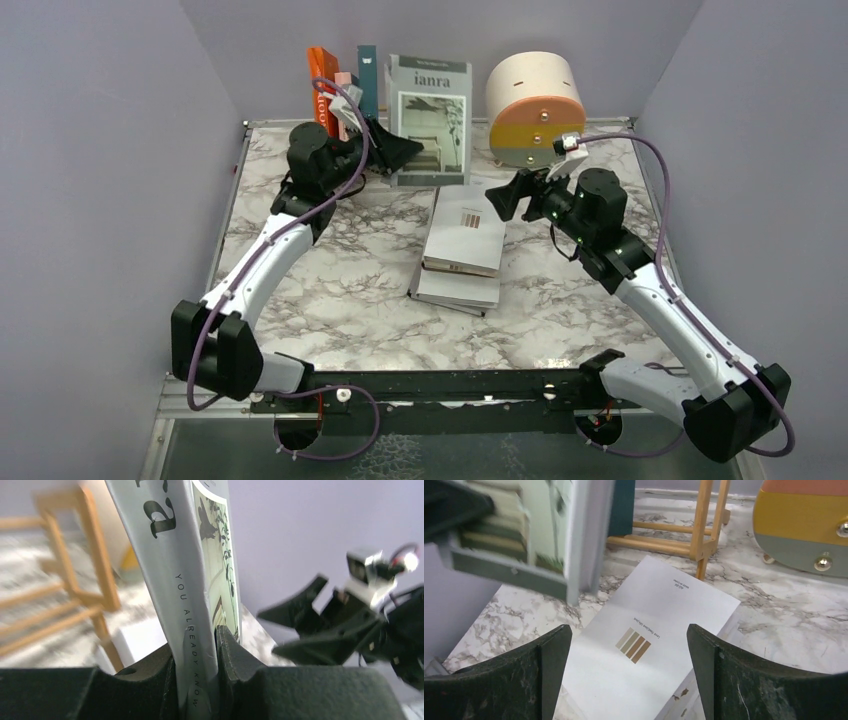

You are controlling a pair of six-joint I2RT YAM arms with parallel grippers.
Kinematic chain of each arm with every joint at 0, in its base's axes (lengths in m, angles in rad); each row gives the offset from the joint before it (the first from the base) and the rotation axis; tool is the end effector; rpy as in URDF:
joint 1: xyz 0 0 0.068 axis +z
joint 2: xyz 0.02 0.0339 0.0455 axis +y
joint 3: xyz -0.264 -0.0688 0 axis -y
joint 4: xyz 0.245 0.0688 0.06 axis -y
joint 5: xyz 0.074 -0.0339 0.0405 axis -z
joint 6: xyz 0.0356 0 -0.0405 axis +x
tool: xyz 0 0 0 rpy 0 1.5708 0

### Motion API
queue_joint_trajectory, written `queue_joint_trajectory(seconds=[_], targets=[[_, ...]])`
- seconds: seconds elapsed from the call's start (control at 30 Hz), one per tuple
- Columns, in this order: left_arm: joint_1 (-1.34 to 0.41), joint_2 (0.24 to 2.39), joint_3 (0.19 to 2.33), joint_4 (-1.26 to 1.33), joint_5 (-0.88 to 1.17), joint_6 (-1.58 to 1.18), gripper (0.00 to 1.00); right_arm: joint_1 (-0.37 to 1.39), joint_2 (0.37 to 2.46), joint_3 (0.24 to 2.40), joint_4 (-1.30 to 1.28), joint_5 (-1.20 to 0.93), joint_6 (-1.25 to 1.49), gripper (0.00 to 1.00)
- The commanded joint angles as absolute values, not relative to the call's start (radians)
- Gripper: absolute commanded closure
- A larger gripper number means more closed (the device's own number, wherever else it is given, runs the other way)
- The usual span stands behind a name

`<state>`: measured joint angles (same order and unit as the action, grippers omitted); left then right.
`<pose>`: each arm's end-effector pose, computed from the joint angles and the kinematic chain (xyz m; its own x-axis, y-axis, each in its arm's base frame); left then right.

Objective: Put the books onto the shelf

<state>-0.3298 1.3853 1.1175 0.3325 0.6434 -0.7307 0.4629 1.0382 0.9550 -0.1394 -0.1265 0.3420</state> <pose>0.3013 -0.1257 0.3726 -0.5054 -0.3914 -0.7690 0.6556 0.4053 -0.6371 0.2143 0.1120 0.3562 -0.3716 0.1864 -0.9095 -0.4548 0.8175 0.3533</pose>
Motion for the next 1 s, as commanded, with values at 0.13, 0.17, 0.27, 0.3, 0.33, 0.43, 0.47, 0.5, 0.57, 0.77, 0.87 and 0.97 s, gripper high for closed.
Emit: queue_joint_trajectory(seconds=[0.13, 0.17, 0.27, 0.3, 0.33, 0.43, 0.47, 0.5, 0.57, 0.77, 0.87, 0.97], targets=[[-0.337, 1.308, 1.292, 0.168, 0.098, -0.468, 1.0, 0.466, 1.037, 0.924, -0.171, -0.071, 0.327, 0.15], [-0.338, 1.319, 1.306, 0.167, 0.072, -0.451, 1.0, 0.466, 1.041, 0.924, -0.17, -0.073, 0.326, 0.15], [-0.361, 1.36, 1.346, 0.182, -0.023, -0.389, 1.0, 0.466, 1.047, 0.925, -0.17, -0.075, 0.326, 0.15], [-0.374, 1.38, 1.368, 0.182, -0.059, -0.366, 1.0, 0.466, 1.047, 0.926, -0.169, -0.076, 0.325, 0.14], [-0.388, 1.401, 1.396, 0.182, -0.092, -0.332, 1.0, 0.467, 1.048, 0.925, -0.169, -0.076, 0.326, 0.14], [-0.423, 1.468, 1.45, 0.181, -0.184, -0.265, 1.0, 0.466, 1.049, 0.925, -0.172, -0.071, 0.324, 0.14], [-0.432, 1.486, 1.462, 0.185, -0.212, -0.245, 1.0, 0.467, 1.048, 0.924, -0.174, -0.07, 0.324, 0.14], [-0.44, 1.505, 1.469, 0.192, -0.238, -0.23, 1.0, 0.467, 1.048, 0.923, -0.176, -0.068, 0.324, 0.14], [-0.452, 1.539, 1.481, 0.208, -0.285, -0.198, 1.0, 0.466, 1.048, 0.922, -0.178, -0.068, 0.323, 0.14], [-0.487, 1.657, 1.52, 0.237, -0.409, -0.1, 1.0, 0.466, 1.049, 0.917, -0.179, -0.071, 0.32, 0.14], [-0.5, 1.711, 1.53, 0.259, -0.45, -0.061, 1.0, 0.466, 1.051, 0.916, -0.179, -0.071, 0.319, 0.14], [-0.504, 1.777, 1.539, 0.283, -0.476, -0.032, 1.0, 0.466, 1.055, 0.917, -0.179, -0.075, 0.315, 0.14]])
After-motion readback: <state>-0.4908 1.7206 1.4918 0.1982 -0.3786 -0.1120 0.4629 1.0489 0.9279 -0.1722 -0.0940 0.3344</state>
